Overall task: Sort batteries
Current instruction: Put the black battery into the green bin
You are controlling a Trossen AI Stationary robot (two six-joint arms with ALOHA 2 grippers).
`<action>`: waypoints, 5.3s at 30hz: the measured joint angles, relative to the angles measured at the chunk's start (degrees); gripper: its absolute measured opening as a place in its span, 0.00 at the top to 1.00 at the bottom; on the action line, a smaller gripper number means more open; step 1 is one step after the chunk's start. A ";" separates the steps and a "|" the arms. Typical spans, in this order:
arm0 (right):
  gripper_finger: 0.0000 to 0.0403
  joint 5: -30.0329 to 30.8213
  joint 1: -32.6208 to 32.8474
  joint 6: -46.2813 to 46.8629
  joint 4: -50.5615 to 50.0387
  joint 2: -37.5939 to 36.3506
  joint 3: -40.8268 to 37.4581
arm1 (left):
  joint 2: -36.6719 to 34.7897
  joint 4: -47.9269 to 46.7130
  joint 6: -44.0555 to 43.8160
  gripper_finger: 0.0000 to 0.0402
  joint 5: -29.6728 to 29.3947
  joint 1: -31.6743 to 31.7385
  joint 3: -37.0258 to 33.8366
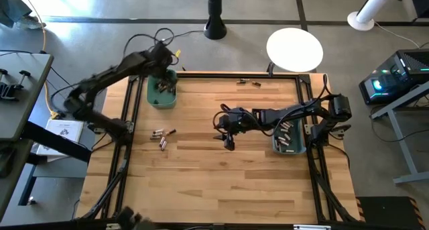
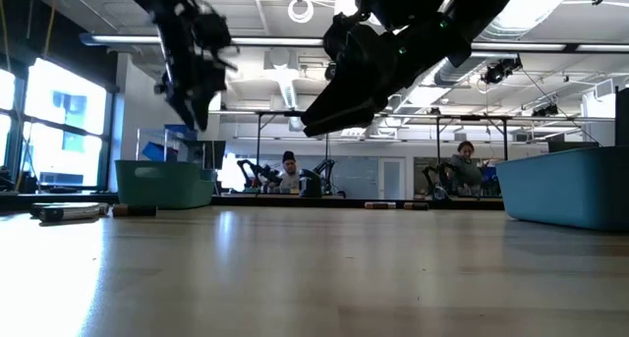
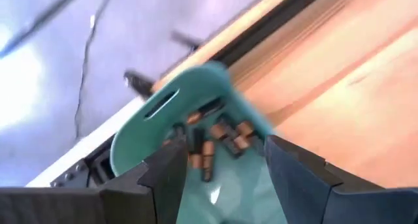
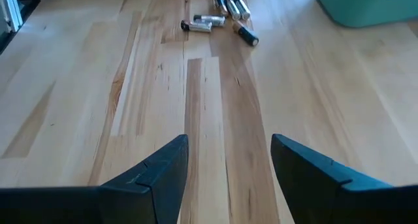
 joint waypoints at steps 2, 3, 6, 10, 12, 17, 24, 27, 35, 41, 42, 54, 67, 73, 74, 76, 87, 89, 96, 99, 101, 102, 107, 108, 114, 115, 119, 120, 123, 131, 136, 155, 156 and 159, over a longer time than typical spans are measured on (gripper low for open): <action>0.48 0.04 0.20 -1.23 0.86 0.02 0.00 | -5.11 1.30 -1.48 0.51 -0.30 -3.85 -1.86; 0.48 0.18 0.40 -1.84 1.54 0.03 0.00 | -7.52 2.67 -2.37 0.51 -0.41 -6.27 -3.33; 0.48 0.13 1.31 -5.49 6.26 1.18 0.00 | -14.90 7.89 -5.08 0.51 -0.84 -15.37 -9.24; 0.48 -0.11 2.77 -13.70 18.82 6.42 0.00 | -23.15 16.60 -10.51 0.51 -4.53 -29.70 -18.90; 0.48 -0.25 3.13 -17.70 26.70 10.04 0.31 | -26.34 21.10 -14.47 0.51 -8.25 -36.60 -23.75; 0.48 -4.34 1.84 -21.84 36.39 18.68 6.35 | -31.54 25.17 -27.70 0.51 -21.34 -50.54 -32.60; 0.48 -22.56 -1.62 -19.35 34.96 35.19 26.69 | -34.50 24.48 -38.94 0.51 -36.04 -62.55 -37.02; 0.48 -22.86 -2.50 -17.47 30.62 41.84 36.51 | -34.99 24.48 -39.96 0.51 -36.24 -65.02 -37.02; 0.48 -21.42 -5.42 -13.73 8.87 52.09 56.28 | -34.96 23.36 -40.07 0.51 -36.28 -68.89 -37.02; 0.48 -17.11 -6.89 -14.01 4.45 53.02 58.25 | -34.94 22.53 -40.07 0.51 -38.85 -70.98 -37.02; 0.48 -16.95 -7.05 -14.17 3.57 53.00 58.25 | -34.94 22.44 -40.06 0.51 -39.35 -71.32 -37.02; 0.81 -16.66 -6.73 -17.92 -2.02 53.00 58.14 | -34.94 22.42 -40.41 0.51 -42.53 -73.47 -37.02; 0.94 -5.27 -4.06 -16.91 -14.14 49.91 58.29 | -34.92 20.32 -45.47 0.51 -47.95 -76.88 -37.02; 0.94 0.69 -1.70 -19.61 -23.75 46.77 58.15 | -34.92 17.59 -49.30 0.51 -52.03 -80.77 -37.02; 0.94 1.57 -1.39 -19.81 -25.56 46.45 58.15 | -34.90 17.34 -49.83 0.51 -52.48 -81.41 -37.02; 0.94 3.33 -0.81 -20.03 -28.83 46.01 58.26 | -34.80 16.97 -50.53 0.51 -53.42 -82.68 -37.02; 0.94 7.29 -0.80 -14.47 -9.84 25.50 22.14 | -33.78 17.45 -52.03 0.51 -57.83 -85.75 -38.78; 0.94 7.42 -1.05 -11.62 2.55 19.42 10.53 | -33.83 19.01 -52.06 0.51 -58.86 -85.69 -39.74; 0.94 7.27 -0.28 0.40 57.77 8.89 -21.82 | -33.53 39.49 -38.76 0.51 -57.50 -84.35 -45.70; 0.94 7.32 -0.34 3.00 79.63 8.76 -28.69 | -32.34 56.26 -25.47 0.51 -46.51 -82.38 -48.78; 0.94 7.71 -0.40 3.03 81.94 7.97 -30.28 | -30.65 69.03 -16.05 0.51 -39.23 -80.80 -50.86; 0.94 7.84 -0.39 2.50 81.12 7.29 -30.22 | -29.65 75.02 -11.53 0.51 -36.56 -79.92 -51.72; 0.94 0.53 -0.34 1.19 81.67 6.94 -24.89 | -23.51 96.84 4.29 0.51 -30.40 -74.36 -53.95; 0.94 -1.69 -0.27 1.20 81.58 6.95 -23.23 | -22.23 99.41 6.25 0.51 -28.66 -73.01 -53.95; 0.94 -10.10 1.23 -2.61 78.34 7.10 -14.38 | -14.93 115.56 14.66 0.51 -15.63 -66.17 -53.98; 0.94 -10.95 1.39 -2.73 77.84 7.10 -13.23 | -13.85 118.29 15.38 0.51 -14.48 -65.32 -53.94; 0.93 -12.69 1.68 -3.07 71.02 7.10 -8.41 | -10.65 124.13 16.01 0.51 -9.63 -62.68 -52.41; 0.92 -12.67 1.66 -3.59 68.90 7.10 -7.29 | -10.08 124.51 15.97 0.51 -8.05 -62.16 -51.73; 0.91 -12.49 1.75 -5.64 62.76 7.10 -3.78 | -8.19 124.43 15.08 0.51 -4.55 -61.05 -49.01; 0.92 -12.57 2.73 -9.28 57.80 7.10 -0.59 | -4.83 124.25 15.89 0.51 -1.70 -61.60 -44.95; 0.92 -12.67 2.73 -8.98 56.96 7.10 -0.59 | -4.82 124.19 16.01 0.60 -1.62 -62.66 -44.96; 0.78 -7.65 -0.92 -10.29 31.02 6.25 -0.68 | -7.30 95.75 22.28 0.91 -27.28 -69.23 -36.91; 0.76 -6.60 -1.62 -9.51 27.77 6.21 -0.76 | -7.42 90.48 21.27 0.91 -29.67 -69.23 -35.03; 0.70 -3.36 -3.67 -6.39 19.13 5.38 -0.61 | -7.89 72.74 17.44 0.91 -35.49 -68.09 -29.60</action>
